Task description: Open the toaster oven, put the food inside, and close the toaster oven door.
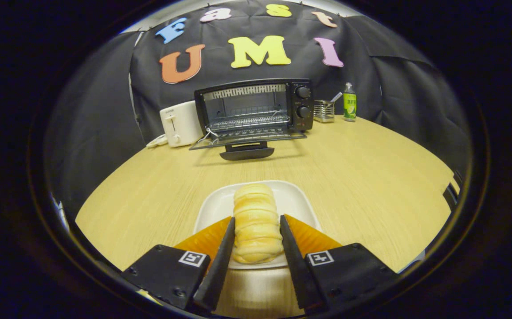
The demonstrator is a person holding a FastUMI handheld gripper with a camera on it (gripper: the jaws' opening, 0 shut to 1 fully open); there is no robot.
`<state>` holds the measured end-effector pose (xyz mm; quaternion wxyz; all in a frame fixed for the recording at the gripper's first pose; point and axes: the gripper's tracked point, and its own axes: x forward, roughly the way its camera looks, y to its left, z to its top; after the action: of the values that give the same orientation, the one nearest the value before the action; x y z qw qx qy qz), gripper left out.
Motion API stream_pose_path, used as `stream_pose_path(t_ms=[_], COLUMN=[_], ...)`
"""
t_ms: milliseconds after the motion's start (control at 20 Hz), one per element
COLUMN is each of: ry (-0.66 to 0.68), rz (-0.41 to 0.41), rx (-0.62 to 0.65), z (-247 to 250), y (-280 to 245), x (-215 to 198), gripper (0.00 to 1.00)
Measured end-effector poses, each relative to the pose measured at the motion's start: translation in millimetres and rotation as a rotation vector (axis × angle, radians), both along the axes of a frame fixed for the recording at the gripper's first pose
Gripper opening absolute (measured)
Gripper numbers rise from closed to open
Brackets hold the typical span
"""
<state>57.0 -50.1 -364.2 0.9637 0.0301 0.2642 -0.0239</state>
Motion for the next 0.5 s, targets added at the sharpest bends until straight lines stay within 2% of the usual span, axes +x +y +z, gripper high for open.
stream_pose_path(t_ms=[200,500], ry=[-0.004,-0.038], rz=[0.010,0.106], rx=[0.149,0.553], z=[11.7,55.9], y=[3.1,20.1], x=[2.5,6.3], gripper=[0.65,0.65])
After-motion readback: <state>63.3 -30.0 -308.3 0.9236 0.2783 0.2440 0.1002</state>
